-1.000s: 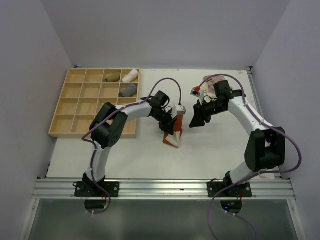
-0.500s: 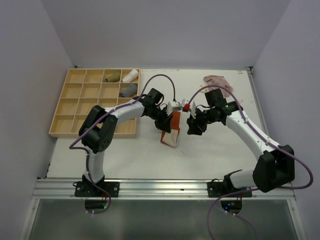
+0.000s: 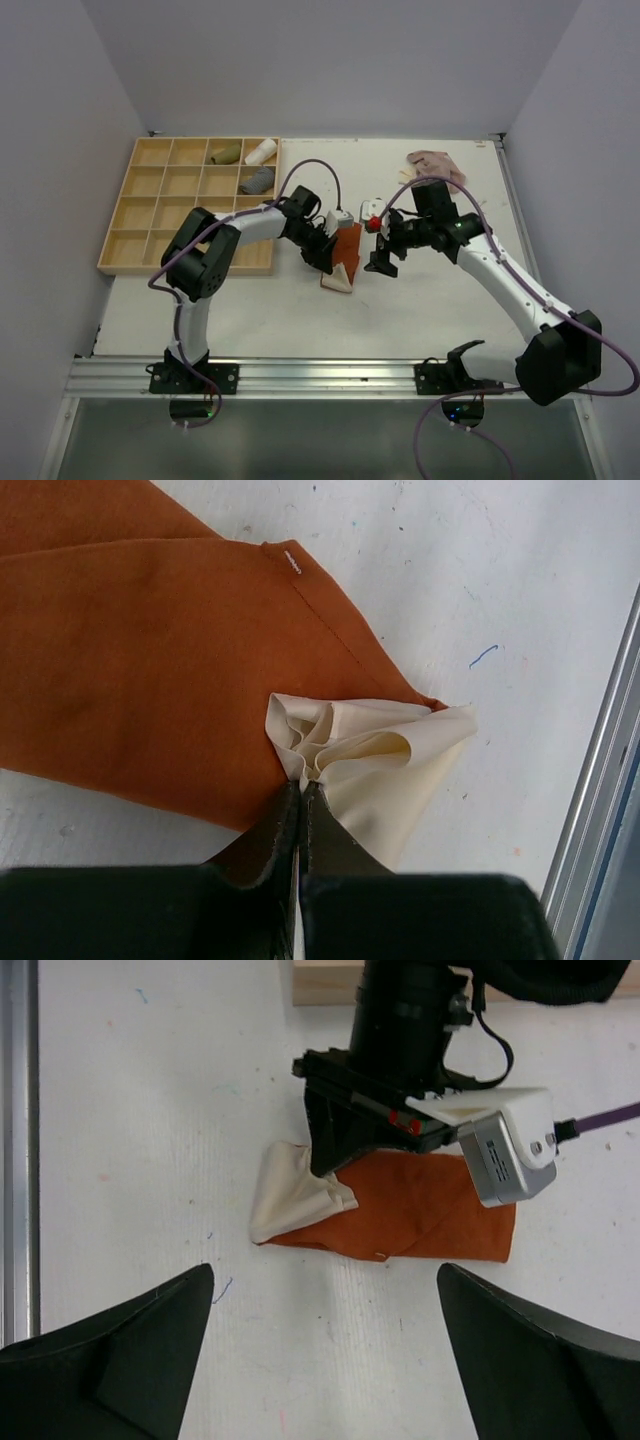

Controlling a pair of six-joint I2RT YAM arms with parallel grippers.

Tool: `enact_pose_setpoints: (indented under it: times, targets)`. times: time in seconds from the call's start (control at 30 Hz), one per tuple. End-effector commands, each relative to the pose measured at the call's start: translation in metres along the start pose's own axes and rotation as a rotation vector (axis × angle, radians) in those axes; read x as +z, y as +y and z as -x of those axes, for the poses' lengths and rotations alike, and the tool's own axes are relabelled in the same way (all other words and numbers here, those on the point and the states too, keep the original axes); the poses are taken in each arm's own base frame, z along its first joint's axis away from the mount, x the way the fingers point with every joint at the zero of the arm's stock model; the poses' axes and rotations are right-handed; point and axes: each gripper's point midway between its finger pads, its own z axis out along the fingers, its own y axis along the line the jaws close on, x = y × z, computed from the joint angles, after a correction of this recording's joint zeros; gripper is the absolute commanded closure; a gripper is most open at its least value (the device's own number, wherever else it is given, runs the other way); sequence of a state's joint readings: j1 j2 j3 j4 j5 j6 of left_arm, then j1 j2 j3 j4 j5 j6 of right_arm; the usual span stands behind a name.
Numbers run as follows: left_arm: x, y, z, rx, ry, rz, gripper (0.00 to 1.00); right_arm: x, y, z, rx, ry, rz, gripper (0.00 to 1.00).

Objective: Roll the underwear

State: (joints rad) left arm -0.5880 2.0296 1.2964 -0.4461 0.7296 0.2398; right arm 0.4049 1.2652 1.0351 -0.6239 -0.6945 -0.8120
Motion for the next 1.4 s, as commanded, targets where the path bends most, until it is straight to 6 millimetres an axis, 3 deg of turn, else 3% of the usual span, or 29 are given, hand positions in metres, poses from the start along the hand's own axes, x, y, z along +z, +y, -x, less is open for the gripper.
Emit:
enact_pose_setpoints:
  times: [0.0, 0.03, 0.1, 0.13, 0.2, 0.23, 0.27, 0.3, 0.33, 0.37, 0.5, 0.63, 0.97, 1.07, 1.2, 1.23, 1.3, 1.37]
  targets:
    - [0.007, 0.018, 0.005, -0.018, -0.001, 0.041, 1.0, -0.007, 0.012, 0.045, -0.104, -0.175, 0.086, 0.01]
    - [0.01, 0.021, 0.002, -0.025, 0.005, 0.042, 1.0, -0.004, 0.019, 0.048, -0.081, -0.191, 0.127, 0.01]
    - [0.013, 0.023, 0.001, -0.03, 0.015, 0.042, 1.0, 0.01, 0.015, 0.045, -0.023, -0.124, 0.126, 0.02]
    - [0.013, 0.024, -0.001, -0.033, 0.019, 0.043, 1.0, 0.018, 0.029, 0.03, -0.068, -0.019, 0.166, 0.01]
    - [0.015, 0.024, -0.003, -0.035, 0.026, 0.033, 1.0, 0.033, 0.034, 0.012, -0.118, 0.074, 0.189, 0.02]
    - [0.016, 0.024, -0.005, -0.041, 0.03, 0.031, 1.0, 0.043, 0.026, 0.018, -0.17, 0.047, 0.137, 0.02]
    - [0.017, 0.023, -0.006, -0.043, 0.033, 0.022, 1.0, 0.048, 0.019, 0.008, -0.199, 0.078, 0.081, 0.01]
    - [0.018, 0.025, -0.005, -0.045, 0.035, 0.019, 1.0, 0.056, 0.025, -0.01, -0.218, 0.107, 0.079, 0.1]
    - [0.019, 0.025, -0.006, -0.053, 0.044, 0.017, 1.0, 0.066, 0.024, -0.004, -0.287, 0.095, 0.05, 0.17]
    - [0.02, 0.026, -0.006, -0.055, 0.046, 0.019, 1.0, 0.073, 0.025, -0.018, -0.291, 0.137, 0.045, 0.3]
    - [0.019, 0.031, -0.002, -0.059, 0.048, 0.04, 1.0, 0.092, 0.028, -0.04, -0.278, 0.187, 0.046, 0.49]
    - [0.022, 0.035, -0.003, -0.083, 0.058, 0.05, 1.0, 0.11, 0.029, -0.066, -0.252, 0.237, 0.06, 0.5]
    - [0.019, 0.038, 0.001, -0.087, 0.044, 0.08, 1.0, 0.12, 0.035, -0.108, -0.2, 0.347, 0.072, 0.47]
    - [0.019, 0.037, 0.003, -0.085, 0.036, 0.08, 0.98, 0.124, 0.034, -0.111, -0.188, 0.354, 0.076, 0.65]
    - [0.011, 0.035, 0.014, -0.076, -0.012, 0.091, 0.88, 0.131, 0.023, -0.109, -0.106, 0.353, 0.102, 1.0]
    - [0.008, 0.036, 0.018, -0.068, -0.031, 0.091, 0.85, 0.127, 0.021, -0.116, -0.062, 0.362, 0.12, 1.0]
    - [-0.006, 0.03, 0.028, -0.068, -0.088, 0.078, 0.74, 0.125, 0.02, -0.105, -0.031, 0.298, 0.175, 1.0]
    - [-0.02, 0.027, 0.041, -0.047, -0.169, 0.074, 0.66, 0.117, 0.022, -0.108, 0.013, 0.284, 0.237, 1.0]
